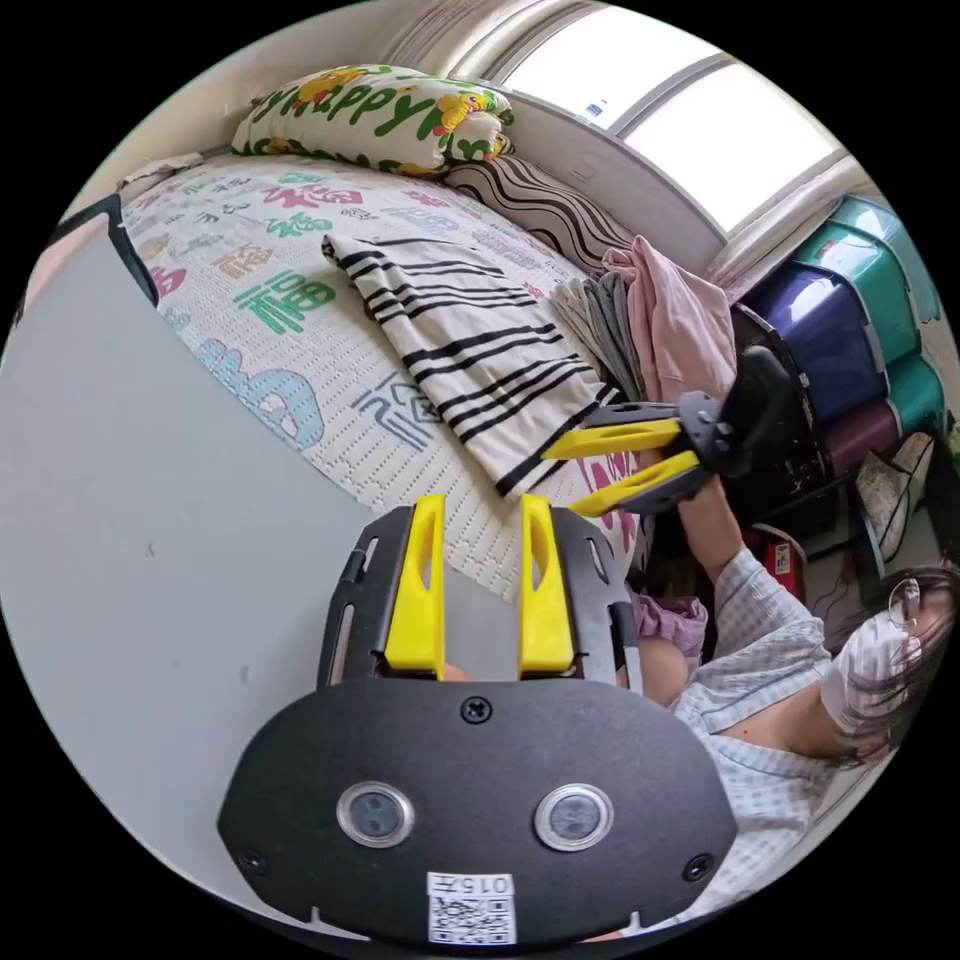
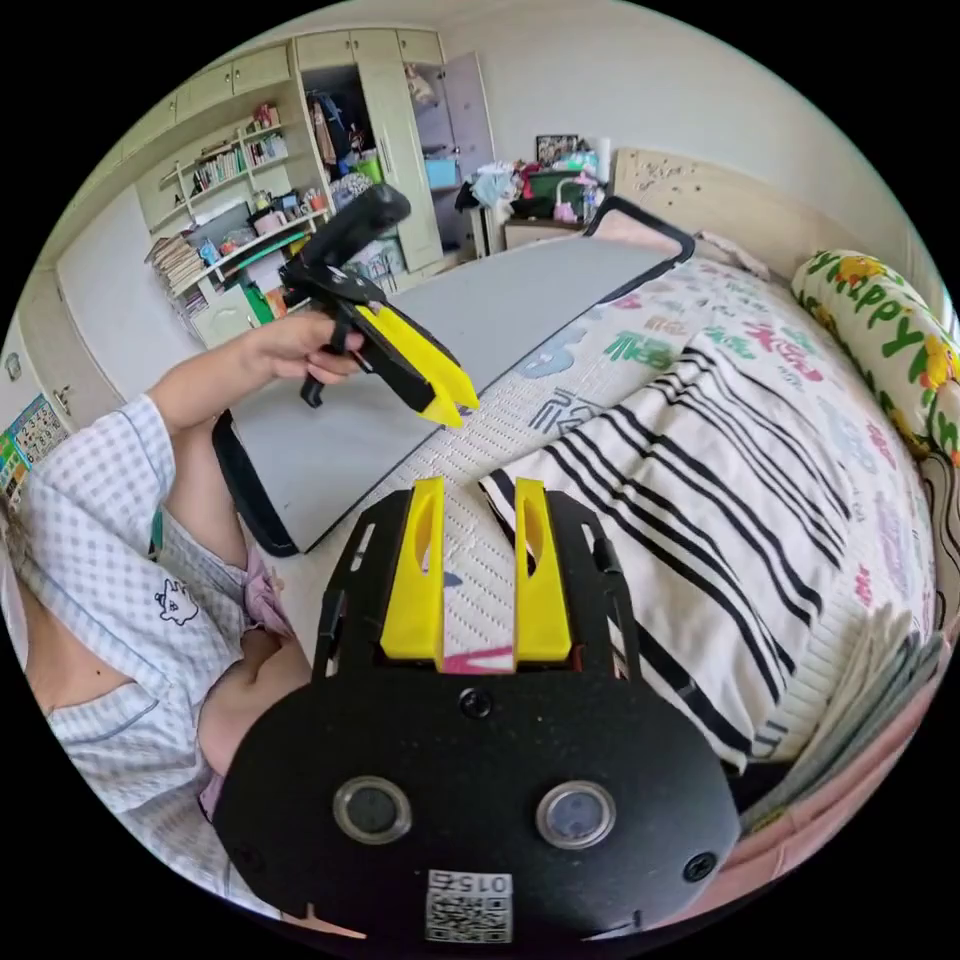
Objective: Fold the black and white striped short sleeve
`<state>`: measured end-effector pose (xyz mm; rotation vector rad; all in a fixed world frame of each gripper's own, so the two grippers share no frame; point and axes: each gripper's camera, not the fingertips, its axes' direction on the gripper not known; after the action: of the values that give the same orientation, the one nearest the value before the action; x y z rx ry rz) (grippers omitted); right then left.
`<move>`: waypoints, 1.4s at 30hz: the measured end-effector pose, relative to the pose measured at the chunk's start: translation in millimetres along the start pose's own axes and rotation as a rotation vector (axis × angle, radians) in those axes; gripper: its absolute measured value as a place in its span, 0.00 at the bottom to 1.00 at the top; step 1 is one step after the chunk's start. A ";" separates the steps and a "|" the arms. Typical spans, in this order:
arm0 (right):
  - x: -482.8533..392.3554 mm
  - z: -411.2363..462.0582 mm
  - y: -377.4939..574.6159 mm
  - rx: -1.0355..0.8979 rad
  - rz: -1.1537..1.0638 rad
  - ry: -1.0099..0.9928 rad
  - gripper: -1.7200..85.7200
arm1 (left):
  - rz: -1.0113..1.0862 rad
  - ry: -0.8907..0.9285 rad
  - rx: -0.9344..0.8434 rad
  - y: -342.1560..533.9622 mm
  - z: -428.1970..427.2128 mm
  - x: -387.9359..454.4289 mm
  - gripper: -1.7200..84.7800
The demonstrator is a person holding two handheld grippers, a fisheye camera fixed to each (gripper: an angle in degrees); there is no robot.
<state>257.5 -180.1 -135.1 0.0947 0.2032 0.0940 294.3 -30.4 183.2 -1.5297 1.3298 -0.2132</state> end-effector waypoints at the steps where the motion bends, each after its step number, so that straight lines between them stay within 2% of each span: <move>1: 1.1 16.6 -8.0 -0.037 0.002 -0.007 0.14 | 0.006 0.018 -0.014 -0.8 1.3 1.8 0.15; 4: 5.2 23.6 -11.6 -0.069 0.016 0.059 0.06 | 0.026 0.037 -0.074 -9.9 11.7 8.5 0.15; 6: 18.0 7.1 -4.6 -0.028 0.097 0.025 0.04 | 0.035 0.040 -0.095 -18.2 18.6 12.5 0.15; 12: 70.3 -75.2 65.7 0.240 0.358 -0.028 0.02 | -0.004 0.074 -0.072 -39.6 23.6 11.8 0.14; 15: 81.2 -104.7 99.8 0.328 0.435 -0.034 0.02 | -0.060 0.092 -0.072 -47.7 27.6 3.1 0.09; 18: 82.4 -130.2 122.6 0.412 0.492 -0.037 0.02 | -0.100 0.218 -0.047 -52.8 22.2 -8.6 0.03; 21: 73.2 -168.8 134.6 0.535 0.534 -0.043 0.02 | -0.106 0.332 0.128 -44.9 -27.5 -11.6 0.01; 24: 45.7 -235.2 134.8 0.705 0.522 -0.002 0.02 | -0.066 0.332 0.330 -26.1 -111.0 -1.9 0.01; 27: -6.9 -312.3 131.1 0.878 0.439 0.062 0.02 | -0.018 0.419 0.569 14.2 -210.7 2.6 0.01; 29: -59.2 -368.4 137.2 1.014 0.363 0.101 0.02 | 0.016 0.444 0.764 71.4 -299.1 9.9 0.01; 32: -122.6 -414.8 155.1 1.124 0.314 0.157 0.02 | 0.094 0.467 0.957 166.3 -399.4 23.8 0.01; 36: -170.4 -422.1 170.2 1.165 0.308 0.172 0.02 | 0.116 0.340 1.184 295.1 -493.9 38.4 0.01; 38: -188.1 -413.2 173.2 1.181 0.294 0.106 0.02 | 0.141 0.324 1.290 368.0 -537.0 42.0 0.01; 39: -191.8 -410.3 172.2 1.182 0.284 0.085 0.02 | 0.146 0.305 1.301 382.8 -545.8 44.3 0.01; 42: -209.1 -386.1 149.5 1.145 0.256 0.075 0.02 | 0.090 0.071 1.310 430.1 -573.9 55.0 0.01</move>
<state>-38.3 -20.9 -455.0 1.2611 0.2988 0.2280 -350.5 -330.5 76.1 -0.3461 0.9250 -0.8789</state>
